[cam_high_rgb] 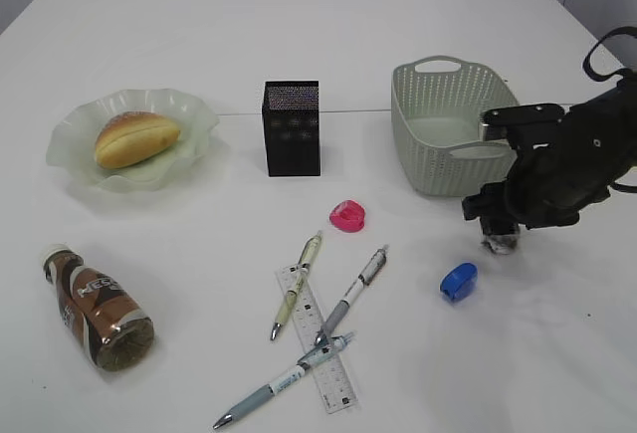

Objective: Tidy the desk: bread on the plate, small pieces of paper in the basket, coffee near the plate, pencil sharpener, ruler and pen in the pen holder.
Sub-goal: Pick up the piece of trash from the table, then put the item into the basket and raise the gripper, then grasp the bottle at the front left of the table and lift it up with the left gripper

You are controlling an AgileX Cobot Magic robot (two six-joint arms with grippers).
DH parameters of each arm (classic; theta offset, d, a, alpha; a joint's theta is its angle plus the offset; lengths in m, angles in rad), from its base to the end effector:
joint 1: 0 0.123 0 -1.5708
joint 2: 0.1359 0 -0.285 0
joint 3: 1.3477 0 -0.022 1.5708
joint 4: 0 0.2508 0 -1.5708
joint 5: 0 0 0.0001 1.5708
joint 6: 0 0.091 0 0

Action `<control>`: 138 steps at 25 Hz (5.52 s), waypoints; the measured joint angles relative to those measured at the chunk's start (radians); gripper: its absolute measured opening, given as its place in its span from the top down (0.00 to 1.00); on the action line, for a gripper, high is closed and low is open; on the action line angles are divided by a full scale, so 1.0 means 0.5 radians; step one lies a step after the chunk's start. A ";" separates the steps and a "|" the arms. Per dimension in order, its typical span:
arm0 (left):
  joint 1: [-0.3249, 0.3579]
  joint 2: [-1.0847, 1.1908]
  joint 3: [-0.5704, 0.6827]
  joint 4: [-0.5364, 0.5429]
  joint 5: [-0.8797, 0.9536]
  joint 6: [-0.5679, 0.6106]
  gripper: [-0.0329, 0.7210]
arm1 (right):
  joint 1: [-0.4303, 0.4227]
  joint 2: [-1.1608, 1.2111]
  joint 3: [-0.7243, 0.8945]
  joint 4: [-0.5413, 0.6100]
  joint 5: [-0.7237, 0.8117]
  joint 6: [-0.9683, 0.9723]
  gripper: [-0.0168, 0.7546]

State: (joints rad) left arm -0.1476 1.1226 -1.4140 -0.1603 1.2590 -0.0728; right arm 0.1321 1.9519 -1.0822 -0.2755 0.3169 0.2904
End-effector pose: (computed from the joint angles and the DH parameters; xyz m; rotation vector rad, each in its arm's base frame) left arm 0.1907 -0.0423 0.4382 0.0989 2.4556 -0.3056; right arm 0.3740 0.0419 0.1292 -0.1104 2.6512 -0.0601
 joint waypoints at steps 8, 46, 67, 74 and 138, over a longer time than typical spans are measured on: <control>-0.001 0.000 0.004 -0.059 0.006 -0.006 0.33 | 0.000 0.086 0.000 0.000 -0.012 0.007 0.43; -0.001 0.000 0.004 -0.043 0.006 -0.006 0.33 | 0.000 -0.036 0.000 0.055 0.176 0.007 0.98; -0.001 0.000 0.004 -0.043 0.006 -0.006 0.31 | 0.000 -0.475 -0.575 0.216 0.683 -0.042 0.99; -0.001 0.000 0.004 -0.039 0.006 -0.006 0.30 | 0.000 -0.050 -1.220 0.216 0.881 -0.067 0.99; -0.001 0.639 0.711 0.073 -0.380 -1.495 0.15 | -0.001 0.550 -2.112 0.989 1.836 -0.249 0.39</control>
State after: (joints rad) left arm -0.1482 1.4422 -1.0584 -0.1239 1.0689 -0.8201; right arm 0.1315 2.2266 -2.1383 0.2192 1.2348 0.1661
